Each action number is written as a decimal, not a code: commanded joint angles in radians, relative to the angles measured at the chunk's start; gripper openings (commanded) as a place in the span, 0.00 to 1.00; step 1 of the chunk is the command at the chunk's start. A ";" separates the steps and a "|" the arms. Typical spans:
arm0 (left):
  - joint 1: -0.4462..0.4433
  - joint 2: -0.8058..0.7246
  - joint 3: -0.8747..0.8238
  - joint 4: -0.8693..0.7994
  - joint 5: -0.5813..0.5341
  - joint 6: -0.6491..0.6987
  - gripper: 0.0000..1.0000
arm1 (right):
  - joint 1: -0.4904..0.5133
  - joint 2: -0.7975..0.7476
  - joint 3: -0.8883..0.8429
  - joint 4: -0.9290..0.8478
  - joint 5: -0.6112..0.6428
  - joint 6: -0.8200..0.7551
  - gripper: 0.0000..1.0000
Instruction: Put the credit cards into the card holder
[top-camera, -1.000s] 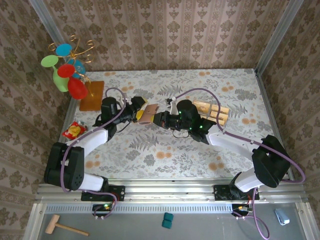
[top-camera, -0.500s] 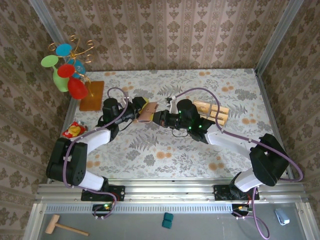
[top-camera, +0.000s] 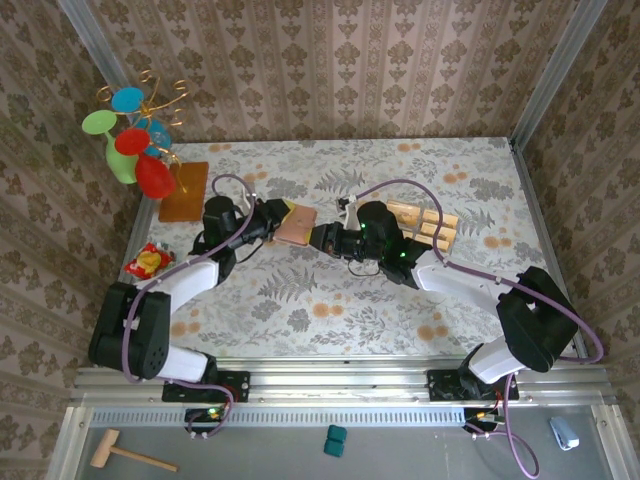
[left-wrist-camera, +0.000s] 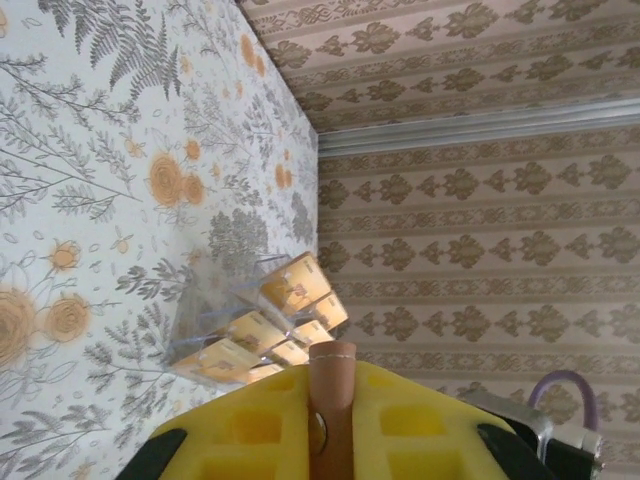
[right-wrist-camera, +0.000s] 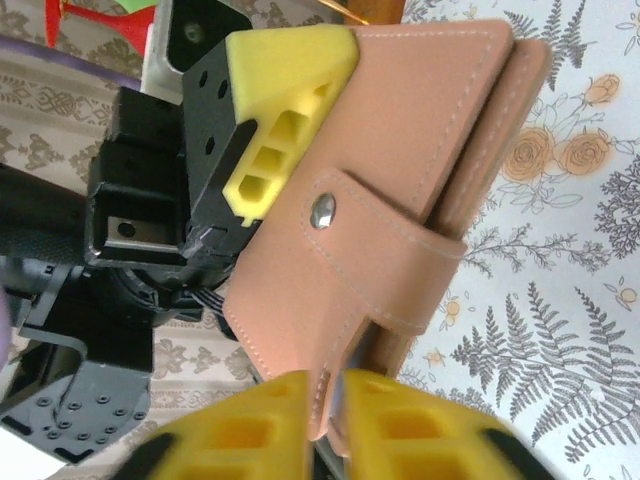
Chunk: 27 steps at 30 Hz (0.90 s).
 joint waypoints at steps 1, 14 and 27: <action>0.000 -0.068 0.043 -0.145 -0.024 0.165 0.11 | -0.016 -0.025 -0.016 -0.050 0.015 -0.023 0.37; -0.094 -0.202 0.083 -0.418 -0.277 0.567 0.10 | 0.007 -0.038 0.242 -0.615 0.251 -0.263 0.62; -0.189 -0.265 0.060 -0.394 -0.471 0.495 0.08 | 0.123 0.081 0.370 -0.624 0.395 -0.300 0.66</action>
